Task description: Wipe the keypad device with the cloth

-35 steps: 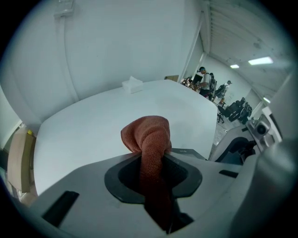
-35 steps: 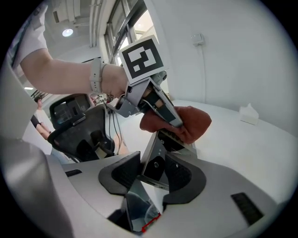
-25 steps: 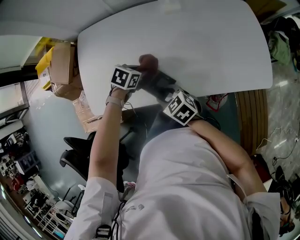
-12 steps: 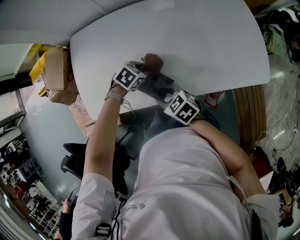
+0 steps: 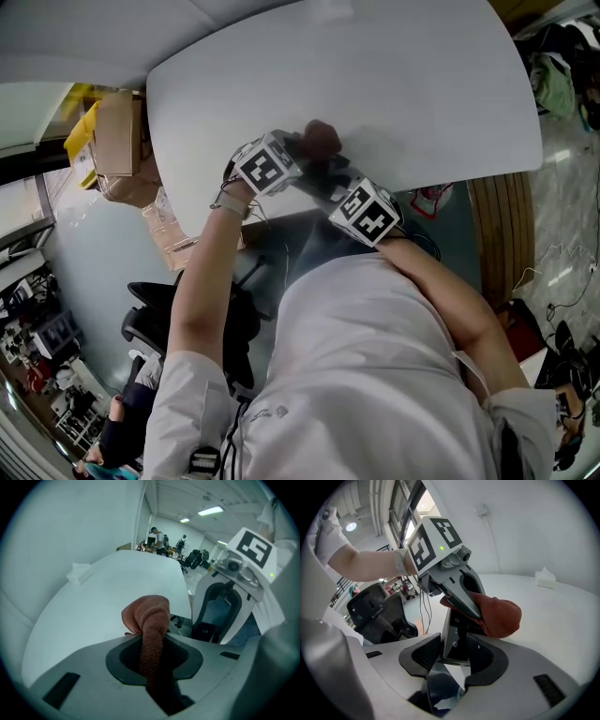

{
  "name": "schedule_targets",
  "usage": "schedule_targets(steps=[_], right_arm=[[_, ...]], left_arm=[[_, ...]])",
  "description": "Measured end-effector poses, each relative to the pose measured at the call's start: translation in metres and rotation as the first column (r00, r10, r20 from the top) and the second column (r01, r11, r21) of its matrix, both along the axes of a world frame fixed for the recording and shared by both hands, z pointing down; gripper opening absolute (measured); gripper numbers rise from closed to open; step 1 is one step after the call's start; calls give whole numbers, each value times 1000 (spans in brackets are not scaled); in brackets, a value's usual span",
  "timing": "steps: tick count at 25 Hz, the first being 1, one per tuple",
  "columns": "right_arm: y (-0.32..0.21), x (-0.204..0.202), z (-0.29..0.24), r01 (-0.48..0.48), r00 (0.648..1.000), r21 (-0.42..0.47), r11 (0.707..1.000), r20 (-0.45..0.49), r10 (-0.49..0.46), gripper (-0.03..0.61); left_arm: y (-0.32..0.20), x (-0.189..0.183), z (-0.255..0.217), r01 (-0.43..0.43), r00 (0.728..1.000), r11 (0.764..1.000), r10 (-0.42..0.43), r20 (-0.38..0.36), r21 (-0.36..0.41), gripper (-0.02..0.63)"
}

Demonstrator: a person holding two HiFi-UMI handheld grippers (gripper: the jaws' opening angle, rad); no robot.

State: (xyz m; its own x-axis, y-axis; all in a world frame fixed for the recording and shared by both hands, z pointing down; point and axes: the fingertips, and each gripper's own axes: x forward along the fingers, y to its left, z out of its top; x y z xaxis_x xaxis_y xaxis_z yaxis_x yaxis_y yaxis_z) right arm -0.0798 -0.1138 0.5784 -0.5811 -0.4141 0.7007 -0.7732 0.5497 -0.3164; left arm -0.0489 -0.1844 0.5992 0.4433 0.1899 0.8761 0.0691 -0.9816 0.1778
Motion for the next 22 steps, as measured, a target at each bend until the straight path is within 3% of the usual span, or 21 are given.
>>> schedule_targets(steps=[4,6,8,14,19,22], right_arm=[[-3,2,0,-11,1000,8,1000,-1,11,173],[-4,3,1,-15,1000,7,1000,1,15,173],[-5,2,1,-15,1000,6,1000,6,15,173],[-6,1,-1,-6,1000,13,1000,23,5,173],[-5,1,-2,13,999,31,999,47,-14,173],[-4,3,-4,27,992,38,999,119,-31,173]], left_arm=[[14,-6,-11,-45,999,999,44,28,25,86],[26,-8,-19,-33,999,999,34,21,-20,86],[36,-10,-25,9,1000,997,-10,-6,-79,86],[45,-13,-32,159,986,982,-164,-43,-102,86],[47,-13,-33,261,964,963,-264,-35,-68,87],[43,-12,-31,316,947,947,-319,-41,-58,87]])
